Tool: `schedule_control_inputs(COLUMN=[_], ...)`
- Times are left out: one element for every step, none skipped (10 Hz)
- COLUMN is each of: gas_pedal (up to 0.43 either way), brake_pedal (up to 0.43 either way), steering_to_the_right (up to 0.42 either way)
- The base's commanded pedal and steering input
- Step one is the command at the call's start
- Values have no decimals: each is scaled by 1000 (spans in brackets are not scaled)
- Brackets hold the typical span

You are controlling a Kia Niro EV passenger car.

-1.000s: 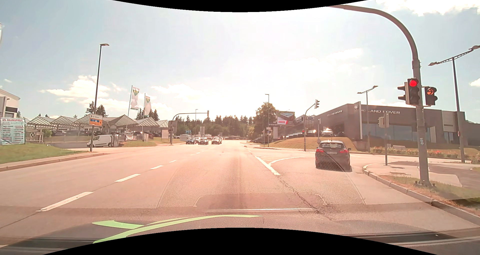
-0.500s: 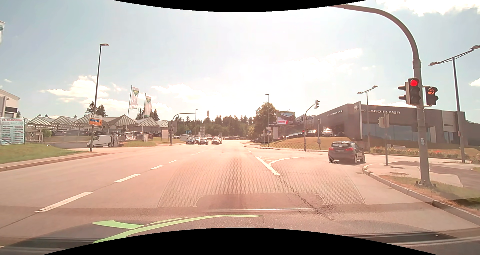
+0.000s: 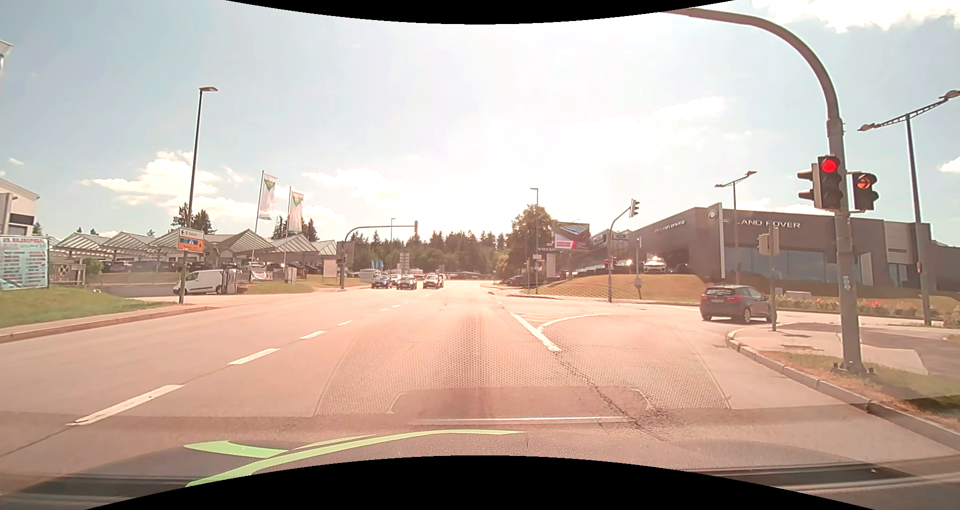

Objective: Follow the waypoints while adhering to traffic rules and regulations

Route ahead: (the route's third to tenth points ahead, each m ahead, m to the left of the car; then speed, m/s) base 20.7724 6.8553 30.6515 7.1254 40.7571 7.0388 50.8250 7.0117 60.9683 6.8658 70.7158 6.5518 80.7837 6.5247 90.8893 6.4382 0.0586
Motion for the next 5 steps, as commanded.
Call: schedule_control_inputs(gas_pedal=[0, 0, 0, 0, 0], brake_pedal=[30, 43, 43, 43, 49], steering_to_the_right=[0, 0, 0, 0, 0])
